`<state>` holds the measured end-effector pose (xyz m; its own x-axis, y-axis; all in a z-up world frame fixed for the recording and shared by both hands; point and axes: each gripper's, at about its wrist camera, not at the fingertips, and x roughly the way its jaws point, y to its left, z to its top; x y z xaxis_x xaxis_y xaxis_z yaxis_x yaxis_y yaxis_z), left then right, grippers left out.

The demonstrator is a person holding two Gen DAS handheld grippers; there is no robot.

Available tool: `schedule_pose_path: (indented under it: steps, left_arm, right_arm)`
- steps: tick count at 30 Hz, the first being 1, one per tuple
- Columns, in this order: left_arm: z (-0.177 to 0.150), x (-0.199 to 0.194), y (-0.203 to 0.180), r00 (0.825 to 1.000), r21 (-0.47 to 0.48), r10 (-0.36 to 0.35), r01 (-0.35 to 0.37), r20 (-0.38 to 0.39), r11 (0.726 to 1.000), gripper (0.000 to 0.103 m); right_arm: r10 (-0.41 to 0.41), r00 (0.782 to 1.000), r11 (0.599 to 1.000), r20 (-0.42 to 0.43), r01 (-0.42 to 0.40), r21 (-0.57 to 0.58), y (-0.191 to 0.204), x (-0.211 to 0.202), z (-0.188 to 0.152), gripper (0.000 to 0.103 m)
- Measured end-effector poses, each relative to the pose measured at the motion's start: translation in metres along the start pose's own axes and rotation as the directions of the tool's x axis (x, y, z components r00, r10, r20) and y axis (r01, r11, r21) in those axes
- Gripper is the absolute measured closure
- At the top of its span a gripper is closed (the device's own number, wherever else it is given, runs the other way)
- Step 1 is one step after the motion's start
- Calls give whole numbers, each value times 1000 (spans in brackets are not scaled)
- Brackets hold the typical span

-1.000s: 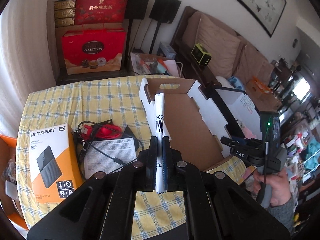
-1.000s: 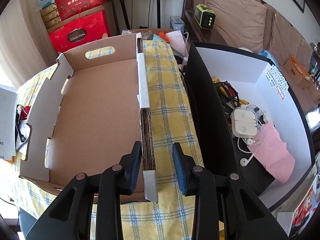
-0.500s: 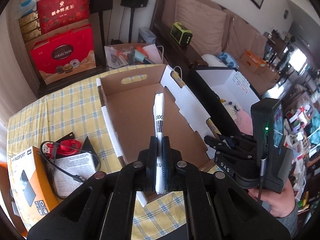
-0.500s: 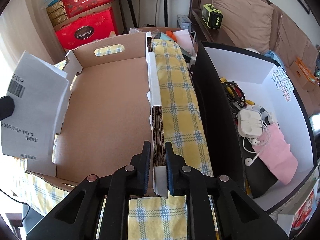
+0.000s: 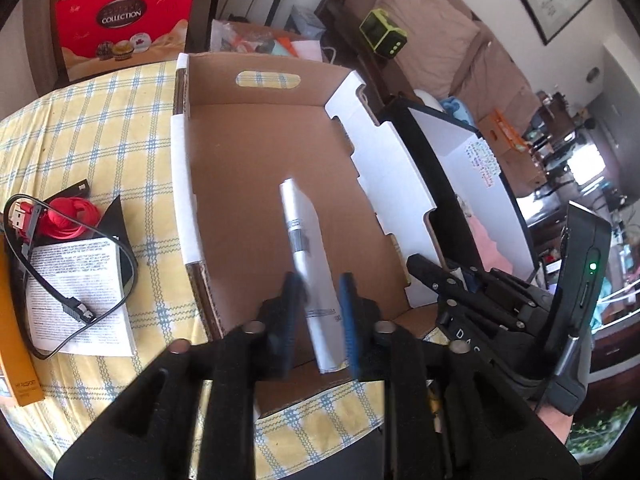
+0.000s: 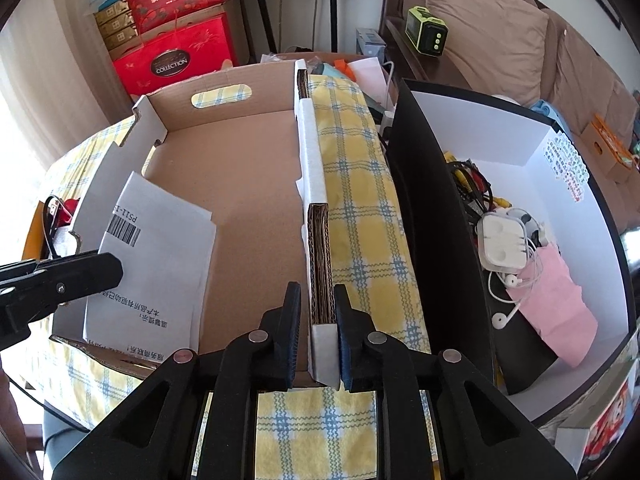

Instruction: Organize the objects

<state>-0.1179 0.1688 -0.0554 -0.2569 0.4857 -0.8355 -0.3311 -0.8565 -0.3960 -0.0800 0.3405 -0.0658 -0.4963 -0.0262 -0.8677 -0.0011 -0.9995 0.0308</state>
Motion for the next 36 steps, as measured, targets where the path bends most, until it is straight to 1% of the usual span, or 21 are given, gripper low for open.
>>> schedule_pose_path:
  steps: [1, 2, 4, 6, 7, 8, 10, 13, 17, 22, 24, 27, 33, 34, 36]
  left_arm:
    - [-1, -5, 0, 1000, 7, 15, -15, 13, 1000, 52]
    - [-3, -11, -1, 999, 19, 28, -28, 31, 999, 46]
    - [-5, -21, -5, 998, 49, 45, -47, 51, 998, 43]
    - [-6, -32, -6, 996, 67, 54, -59, 71, 996, 41]
    - [-6, -39, -6, 995, 72, 57, -63, 83, 995, 38]
    - [-6, -46, -5, 993, 75, 62, -70, 99, 995, 33]
    - [-6, -59, -1, 989, 78, 80, -90, 124, 993, 28]
    - [-4, -76, 14, 986, 76, 101, -111, 133, 991, 22]
    - [-3, -86, 41, 981, 63, 156, -164, 115, 984, 22]
    - [-9, -84, 81, 975, -6, 204, -204, 85, 979, 22]
    - [-15, -82, 93, 975, -20, 208, -208, 71, 978, 22]
    - [-28, -78, 100, 980, -18, 190, -189, 56, 982, 24]
    - [-52, -69, 97, 988, 9, 152, -152, 25, 988, 41]
    - [-54, -66, 96, 988, 12, 152, -153, 18, 988, 44]
    - [-57, -58, 95, 986, 16, 167, -167, 7, 986, 46]
  right_arm:
    - [1, 1000, 1000, 0, -1, 1, 0, 0, 0, 86]
    - [2, 1000, 1000, 1, -2, 2, -1, 0, 0, 86]
    - [6, 1000, 1000, 2, -6, 4, -2, 0, 0, 86]
    - [9, 1000, 1000, 1, -9, 7, -2, 0, 0, 86]
    - [9, 1000, 1000, 1, -9, 7, -2, 0, 0, 86]
    - [8, 1000, 1000, 2, -8, 6, -2, -1, 0, 86]
    - [7, 1000, 1000, 3, -8, 4, -2, -1, 0, 86]
    - [9, 1000, 1000, 5, -9, 4, -2, -2, 0, 86]
    - [12, 1000, 1000, 11, -12, 6, -4, -3, 0, 86]
    - [15, 1000, 1000, 15, -15, 11, -6, -3, -1, 86]
    - [14, 1000, 1000, 15, -15, 10, -6, -3, -1, 86]
    - [15, 1000, 1000, 17, -15, 0, -6, -4, -1, 86]
    - [5, 1000, 1000, 20, -4, -8, -4, -4, -1, 86]
    - [5, 1000, 1000, 20, -5, -9, -4, -4, -1, 86]
    - [6, 1000, 1000, 20, -6, -10, -3, -4, -1, 86]
